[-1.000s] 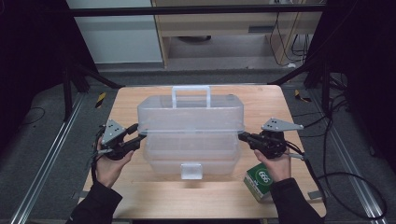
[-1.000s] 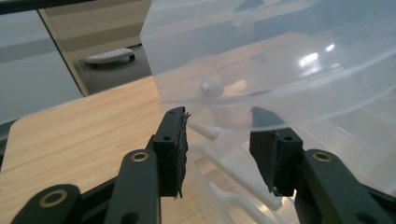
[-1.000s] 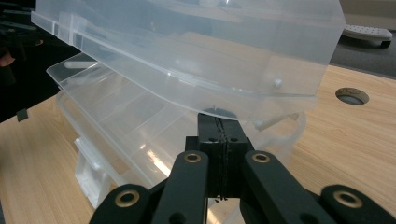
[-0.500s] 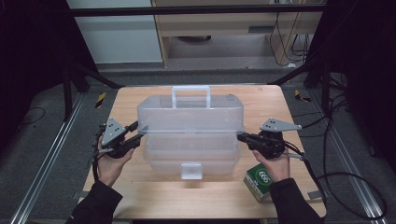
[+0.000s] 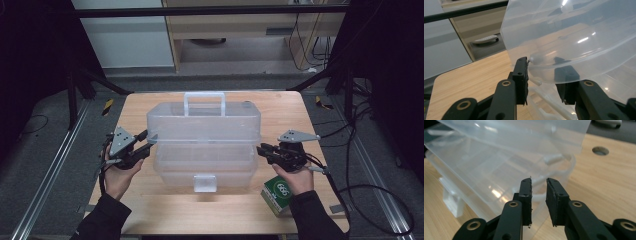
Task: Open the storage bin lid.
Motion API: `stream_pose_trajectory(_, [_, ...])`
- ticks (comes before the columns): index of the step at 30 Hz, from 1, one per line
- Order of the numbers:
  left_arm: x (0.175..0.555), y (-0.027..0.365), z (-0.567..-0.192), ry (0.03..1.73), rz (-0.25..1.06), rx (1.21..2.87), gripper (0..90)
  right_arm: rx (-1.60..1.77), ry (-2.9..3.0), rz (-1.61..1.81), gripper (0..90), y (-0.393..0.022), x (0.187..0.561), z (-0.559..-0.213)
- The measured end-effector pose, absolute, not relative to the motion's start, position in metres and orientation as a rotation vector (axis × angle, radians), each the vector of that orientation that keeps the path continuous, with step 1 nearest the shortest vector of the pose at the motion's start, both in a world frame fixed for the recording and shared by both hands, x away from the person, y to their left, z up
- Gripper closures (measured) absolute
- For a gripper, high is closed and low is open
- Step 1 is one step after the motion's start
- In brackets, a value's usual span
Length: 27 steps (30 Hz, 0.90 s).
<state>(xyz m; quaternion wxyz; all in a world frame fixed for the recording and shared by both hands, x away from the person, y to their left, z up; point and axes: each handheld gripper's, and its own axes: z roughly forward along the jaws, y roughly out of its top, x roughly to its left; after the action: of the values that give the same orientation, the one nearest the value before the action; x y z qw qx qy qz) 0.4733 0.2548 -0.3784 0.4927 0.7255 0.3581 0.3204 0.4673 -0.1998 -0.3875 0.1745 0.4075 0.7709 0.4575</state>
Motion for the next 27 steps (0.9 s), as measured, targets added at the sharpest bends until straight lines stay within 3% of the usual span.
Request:
stream_pose_trajectory(11, [0.475,0.255,-0.375,0.870,0.780,1.762,63.6,1.211,2.253,1.208,69.8,-0.193,0.474,-0.406])
stream_pose_trajectory(27, [0.483,0.253,-0.361,0.858,0.794,1.763,62.7,1.240,2.284,1.172,75.9,-0.189,0.477,-0.411])
